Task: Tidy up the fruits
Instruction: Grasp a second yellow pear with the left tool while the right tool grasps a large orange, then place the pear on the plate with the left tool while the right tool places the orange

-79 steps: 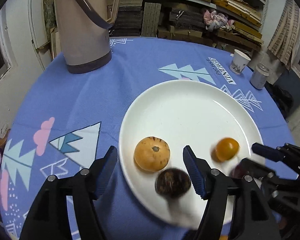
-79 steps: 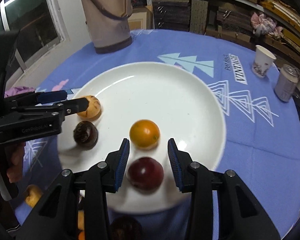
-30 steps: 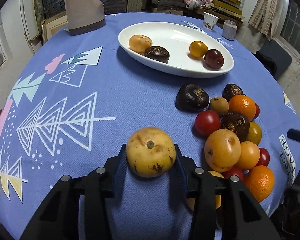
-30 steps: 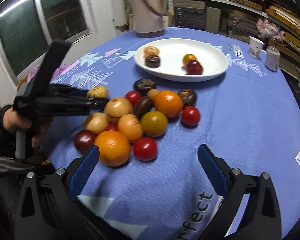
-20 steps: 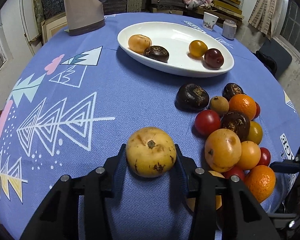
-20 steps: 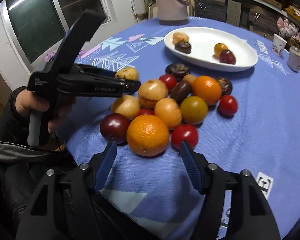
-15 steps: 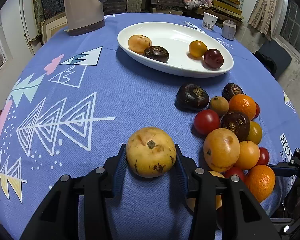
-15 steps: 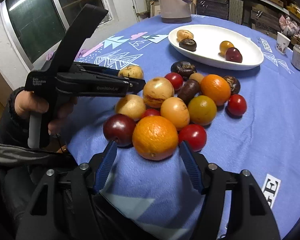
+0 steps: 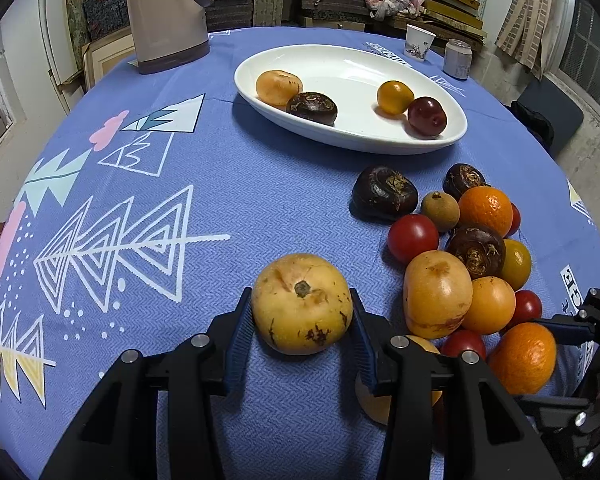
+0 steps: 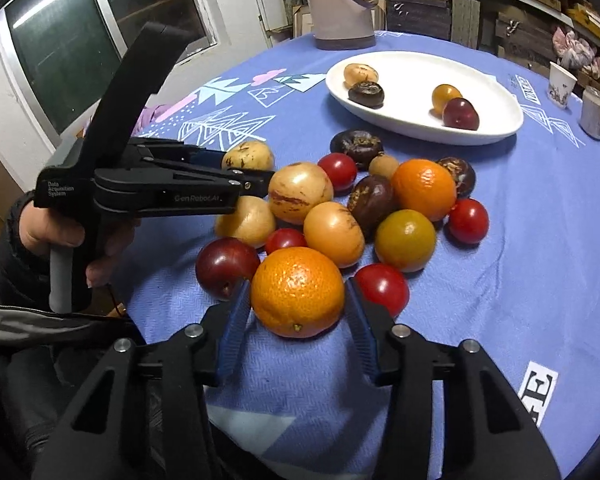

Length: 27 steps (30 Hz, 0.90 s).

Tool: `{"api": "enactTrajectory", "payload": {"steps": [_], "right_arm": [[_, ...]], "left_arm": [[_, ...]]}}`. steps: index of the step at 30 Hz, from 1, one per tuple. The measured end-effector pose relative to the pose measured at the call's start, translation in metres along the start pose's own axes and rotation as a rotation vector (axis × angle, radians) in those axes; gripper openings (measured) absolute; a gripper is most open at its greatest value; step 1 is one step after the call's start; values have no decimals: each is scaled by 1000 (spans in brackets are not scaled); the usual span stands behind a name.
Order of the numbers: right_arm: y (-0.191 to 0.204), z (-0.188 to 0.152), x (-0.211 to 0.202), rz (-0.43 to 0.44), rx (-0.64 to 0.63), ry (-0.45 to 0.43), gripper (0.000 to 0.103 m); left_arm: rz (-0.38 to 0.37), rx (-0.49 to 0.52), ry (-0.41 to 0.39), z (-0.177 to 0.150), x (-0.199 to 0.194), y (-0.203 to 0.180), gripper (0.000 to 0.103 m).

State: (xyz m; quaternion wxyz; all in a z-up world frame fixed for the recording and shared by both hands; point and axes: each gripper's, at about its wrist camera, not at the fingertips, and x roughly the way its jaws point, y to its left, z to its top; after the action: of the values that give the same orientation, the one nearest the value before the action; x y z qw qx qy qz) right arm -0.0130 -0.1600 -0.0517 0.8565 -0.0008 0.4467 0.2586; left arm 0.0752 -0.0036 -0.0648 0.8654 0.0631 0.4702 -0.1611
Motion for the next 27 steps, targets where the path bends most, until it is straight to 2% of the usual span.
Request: {"api": "enactTrajectory", "payload": {"steps": [7,17,22,27], "right_arm": [[-10,5,-30,53,39,-77,47],[-31,27,-57,33,51,-158,47],[-50,64,-63,-14,39,-195,47],[-73,113,-48,-78,32,-212,47]], "left_arm": [[-13,-4,-16,-1,-3,0,45],[-19,-21,-84,18,-30,7,45],[-43,-22,-112,54,-35,8,45],[-35,48,-167,107,-27,-6,45]]}}
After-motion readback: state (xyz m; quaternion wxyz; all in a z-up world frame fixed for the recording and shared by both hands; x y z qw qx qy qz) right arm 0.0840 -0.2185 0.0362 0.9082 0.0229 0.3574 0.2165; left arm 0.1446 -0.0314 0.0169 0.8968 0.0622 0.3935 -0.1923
